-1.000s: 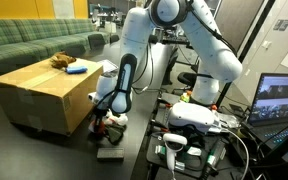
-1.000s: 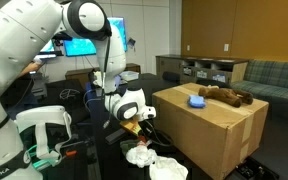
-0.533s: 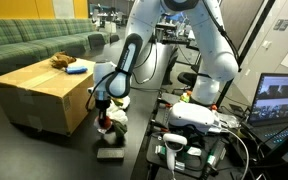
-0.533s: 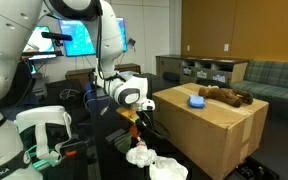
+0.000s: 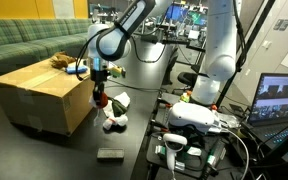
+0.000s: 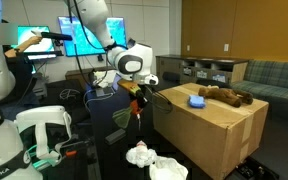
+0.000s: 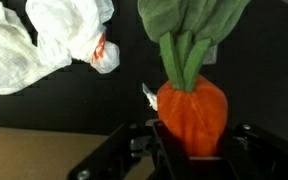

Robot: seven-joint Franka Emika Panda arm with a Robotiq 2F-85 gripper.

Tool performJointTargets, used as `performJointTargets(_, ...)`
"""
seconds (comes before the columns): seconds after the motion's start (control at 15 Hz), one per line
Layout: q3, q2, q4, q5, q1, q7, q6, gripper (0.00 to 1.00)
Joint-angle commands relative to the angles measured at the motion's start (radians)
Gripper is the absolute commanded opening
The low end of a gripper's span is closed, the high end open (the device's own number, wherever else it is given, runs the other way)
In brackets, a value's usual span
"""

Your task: Pick up the objects that were on the table and put them on top of the box. Pick up the objects that were on top of the box and put them on the table.

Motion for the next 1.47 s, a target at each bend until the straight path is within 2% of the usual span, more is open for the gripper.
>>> performJointTargets(0.0, -0.055, -0.112, 0.037, 0.038, 0.058, 0.036, -0.038, 0.04)
performJointTargets(0.27, -0.108, -0.128, 0.116, 0.017, 0.111, 0.134, 0.03, 0.04)
performJointTargets(0.53, -0.145, -0.079, 0.209, 0.0, 0.151, 0.258, 0.192, 0.04)
performJointTargets(0.8, -0.204, 0.021, 0.297, -0.126, 0.204, 0.379, 0.342, 0.04)
performJointTargets(1.0, -0.254, 0.124, 0.388, -0.19, 0.243, 0.433, 0.359, 0.04)
performJointTargets(1.4, -0.342, 0.312, 0.559, -0.222, 0.318, 0.481, 0.322, 0.04)
